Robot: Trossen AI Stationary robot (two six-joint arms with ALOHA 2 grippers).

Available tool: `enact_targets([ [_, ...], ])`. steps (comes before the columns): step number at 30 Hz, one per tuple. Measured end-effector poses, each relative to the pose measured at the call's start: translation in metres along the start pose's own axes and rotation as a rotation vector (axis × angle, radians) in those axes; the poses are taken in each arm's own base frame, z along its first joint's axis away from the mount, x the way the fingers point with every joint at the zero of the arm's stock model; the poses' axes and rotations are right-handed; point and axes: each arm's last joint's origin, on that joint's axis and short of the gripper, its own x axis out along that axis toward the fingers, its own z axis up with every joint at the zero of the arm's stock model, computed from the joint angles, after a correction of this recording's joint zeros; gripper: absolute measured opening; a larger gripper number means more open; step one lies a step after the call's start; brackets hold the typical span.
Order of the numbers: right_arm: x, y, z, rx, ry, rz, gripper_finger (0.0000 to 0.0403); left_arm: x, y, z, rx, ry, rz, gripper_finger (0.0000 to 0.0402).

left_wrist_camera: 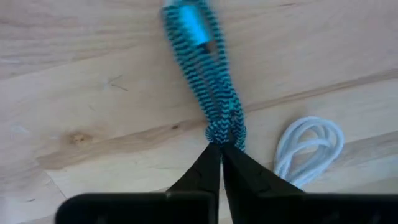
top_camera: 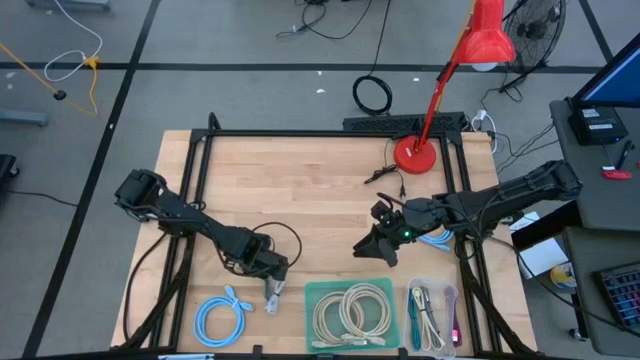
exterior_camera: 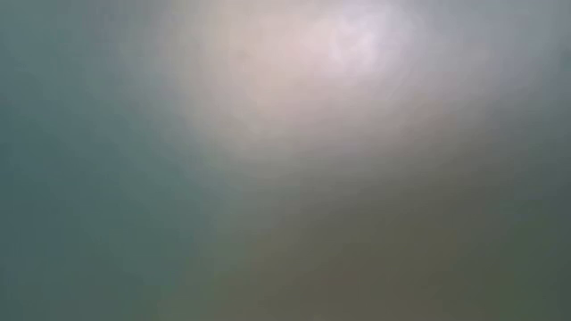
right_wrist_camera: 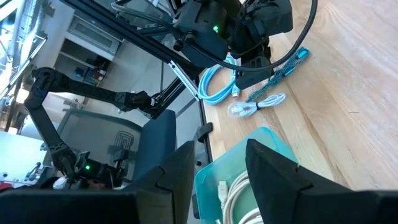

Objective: Pick & Place USB Port
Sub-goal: Put the blue charger cable into the white transparent bin

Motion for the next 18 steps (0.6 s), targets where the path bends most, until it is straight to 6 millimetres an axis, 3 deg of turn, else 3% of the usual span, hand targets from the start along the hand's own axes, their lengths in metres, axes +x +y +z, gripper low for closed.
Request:
enact_targets([
  [7, 0.0, 0.0, 0.0, 0.0, 0.0, 0.0, 0.0137, -0.013, 0.001, 0.0, 0.009, -0.05, -0.061, 0.0002],
  [13, 0.0, 0.0, 0.0, 0.0, 0.0, 0.0, 0.0137, -0.053, 0.007, -0.002, -0.014, -0.19, -0.253, 0.0001],
  [18, 0.0, 0.0, 0.0, 0.0, -0.002, -0.001, 0.0137, -0.092, 0.007, -0.006, 0.015, -0.362, -0.538, 0.0001],
])
